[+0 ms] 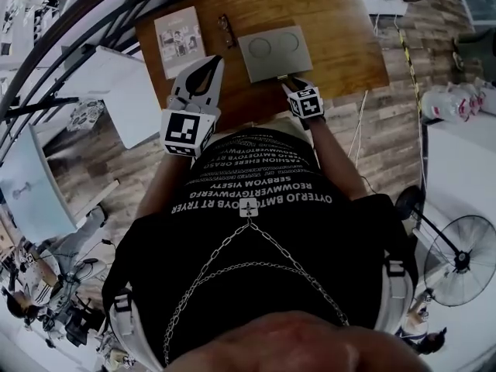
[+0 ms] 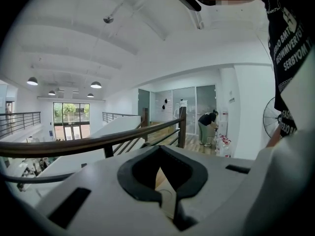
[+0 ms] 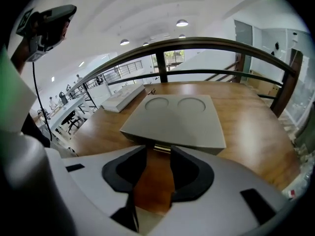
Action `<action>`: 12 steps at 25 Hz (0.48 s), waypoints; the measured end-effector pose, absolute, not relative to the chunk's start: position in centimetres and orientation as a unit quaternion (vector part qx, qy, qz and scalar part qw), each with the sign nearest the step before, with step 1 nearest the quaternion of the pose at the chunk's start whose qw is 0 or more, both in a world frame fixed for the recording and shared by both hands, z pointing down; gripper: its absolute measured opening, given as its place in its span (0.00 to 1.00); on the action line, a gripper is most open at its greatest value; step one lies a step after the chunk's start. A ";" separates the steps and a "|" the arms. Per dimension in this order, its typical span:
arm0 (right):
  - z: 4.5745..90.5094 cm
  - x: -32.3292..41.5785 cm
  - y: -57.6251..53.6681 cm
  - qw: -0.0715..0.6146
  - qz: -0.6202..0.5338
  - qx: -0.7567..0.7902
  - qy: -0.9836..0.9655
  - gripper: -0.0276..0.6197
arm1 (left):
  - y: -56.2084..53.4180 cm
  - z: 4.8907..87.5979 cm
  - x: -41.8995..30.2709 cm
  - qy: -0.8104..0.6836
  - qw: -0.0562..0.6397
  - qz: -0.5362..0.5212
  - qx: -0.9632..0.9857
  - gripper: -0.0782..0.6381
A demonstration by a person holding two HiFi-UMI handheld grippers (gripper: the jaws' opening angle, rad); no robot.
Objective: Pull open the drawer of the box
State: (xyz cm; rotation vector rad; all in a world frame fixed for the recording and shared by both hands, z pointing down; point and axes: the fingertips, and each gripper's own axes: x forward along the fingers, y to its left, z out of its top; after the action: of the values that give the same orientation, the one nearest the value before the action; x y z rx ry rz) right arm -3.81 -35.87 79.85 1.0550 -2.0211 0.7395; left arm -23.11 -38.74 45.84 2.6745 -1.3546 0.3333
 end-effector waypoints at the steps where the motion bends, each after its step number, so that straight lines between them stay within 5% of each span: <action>1: 80.3 -3.8 -35.7 0.367 0.289 0.408 -0.784 0.27 | -38.7 45.7 -23.1 -0.450 0.060 0.111 0.884 0.12; 12: 86.1 -3.5 -36.5 0.407 0.328 0.415 -0.744 0.34 | -39.2 45.1 -23.2 -0.454 0.052 0.122 0.881 0.12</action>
State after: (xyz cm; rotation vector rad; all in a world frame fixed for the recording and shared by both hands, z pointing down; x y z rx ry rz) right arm -3.51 -36.46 86.14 1.0470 -1.8764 0.8268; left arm -23.17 -39.22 45.05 2.6810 -1.3805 0.3709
